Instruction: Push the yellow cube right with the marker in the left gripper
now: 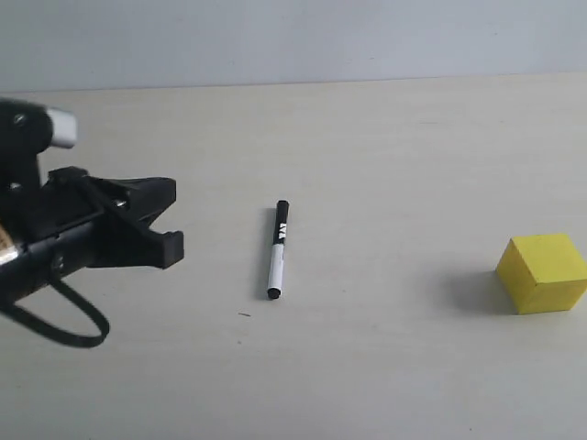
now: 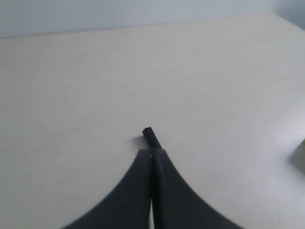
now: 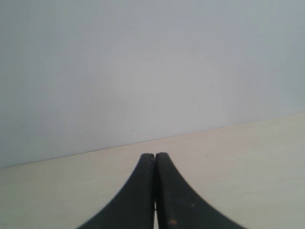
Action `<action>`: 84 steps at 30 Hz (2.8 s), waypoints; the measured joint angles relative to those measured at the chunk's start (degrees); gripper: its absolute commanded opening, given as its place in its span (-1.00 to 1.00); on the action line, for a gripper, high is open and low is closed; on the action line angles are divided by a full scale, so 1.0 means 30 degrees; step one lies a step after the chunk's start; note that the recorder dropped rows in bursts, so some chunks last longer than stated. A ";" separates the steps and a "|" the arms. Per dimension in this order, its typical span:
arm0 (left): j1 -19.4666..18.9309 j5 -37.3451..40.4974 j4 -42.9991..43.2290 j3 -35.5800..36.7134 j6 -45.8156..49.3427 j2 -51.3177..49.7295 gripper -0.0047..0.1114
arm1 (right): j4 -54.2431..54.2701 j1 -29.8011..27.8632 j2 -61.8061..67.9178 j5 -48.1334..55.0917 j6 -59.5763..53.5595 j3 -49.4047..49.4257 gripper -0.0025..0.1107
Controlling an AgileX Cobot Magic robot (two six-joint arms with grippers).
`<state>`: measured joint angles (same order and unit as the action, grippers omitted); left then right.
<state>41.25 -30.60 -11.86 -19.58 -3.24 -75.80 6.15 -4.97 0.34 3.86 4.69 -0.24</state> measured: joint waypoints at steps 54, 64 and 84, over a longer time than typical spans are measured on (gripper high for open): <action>-0.6152 0.7211 -0.1254 0.6021 0.0906 1.7486 -0.92 | 0.0000 0.0000 0.0000 0.0000 0.0000 0.0000 -0.96; -1.0246 1.2112 -0.1027 0.6472 0.2416 2.4859 -0.92 | 0.0000 0.0000 0.0000 0.0000 0.0000 0.0000 -0.96; -1.1531 1.4228 -0.0761 0.6522 0.6791 2.5135 -0.92 | 0.0000 0.0000 0.0000 0.0000 0.0000 0.0000 -0.96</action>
<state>6.66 12.08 -14.14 -0.02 17.14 -0.39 6.15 -4.97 0.34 3.86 4.69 -0.24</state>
